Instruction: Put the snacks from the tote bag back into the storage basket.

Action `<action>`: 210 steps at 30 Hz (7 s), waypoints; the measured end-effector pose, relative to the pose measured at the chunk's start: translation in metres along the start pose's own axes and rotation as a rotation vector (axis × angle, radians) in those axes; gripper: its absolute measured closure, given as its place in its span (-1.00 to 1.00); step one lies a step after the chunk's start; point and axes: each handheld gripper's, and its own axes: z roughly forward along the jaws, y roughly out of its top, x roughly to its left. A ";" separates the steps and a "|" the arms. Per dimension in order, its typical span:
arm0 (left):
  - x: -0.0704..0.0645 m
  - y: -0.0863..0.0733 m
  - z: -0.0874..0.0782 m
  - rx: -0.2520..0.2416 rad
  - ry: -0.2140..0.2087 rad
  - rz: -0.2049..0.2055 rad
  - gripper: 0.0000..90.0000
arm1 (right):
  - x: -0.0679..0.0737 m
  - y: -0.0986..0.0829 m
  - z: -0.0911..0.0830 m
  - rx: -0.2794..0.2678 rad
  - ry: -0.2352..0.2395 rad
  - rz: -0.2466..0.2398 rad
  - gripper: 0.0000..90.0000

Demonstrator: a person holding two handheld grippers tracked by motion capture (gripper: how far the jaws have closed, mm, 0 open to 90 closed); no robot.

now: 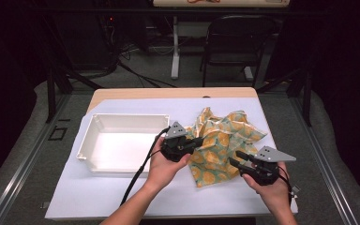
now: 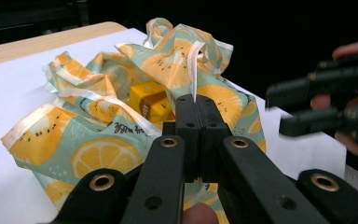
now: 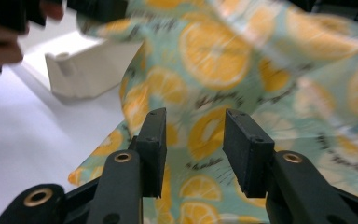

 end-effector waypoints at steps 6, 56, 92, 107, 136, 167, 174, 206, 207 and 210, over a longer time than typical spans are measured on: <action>-0.005 -0.014 0.001 0.008 -0.012 -0.012 0.99 | -0.008 0.007 -0.012 -0.065 -0.046 0.036 0.16; -0.032 -0.072 0.030 0.131 -0.007 -0.037 0.98 | -0.024 -0.039 0.003 0.226 -0.105 0.104 0.82; -0.041 -0.078 0.042 0.152 -0.010 -0.018 0.91 | -0.009 0.011 0.042 0.150 -0.274 0.207 0.99; -0.043 -0.083 0.055 0.211 -0.005 -0.042 0.95 | -0.061 -0.050 0.044 0.262 -0.281 0.477 0.91; -0.043 -0.085 0.051 0.201 -0.011 -0.033 0.90 | 0.006 0.028 0.022 -0.053 -0.246 0.181 -0.47; -0.041 -0.089 0.047 0.209 -0.009 -0.042 0.90 | 0.018 0.017 0.125 0.033 -0.383 0.255 -0.61; -0.042 -0.088 0.045 0.211 0.001 -0.039 0.90 | 0.018 0.016 0.125 0.016 -0.399 0.242 -0.42; -0.021 -0.064 -0.005 0.019 0.070 -0.101 -0.11 | 0.012 0.053 0.069 -0.040 -0.234 0.167 -0.35; -0.018 -0.062 -0.009 0.009 0.082 -0.099 -0.12 | 0.012 0.054 0.067 -0.049 -0.234 0.171 -0.35; -0.011 -0.056 -0.017 -0.036 0.103 -0.099 -0.18 | 0.011 0.058 0.060 -0.059 -0.224 0.170 -0.35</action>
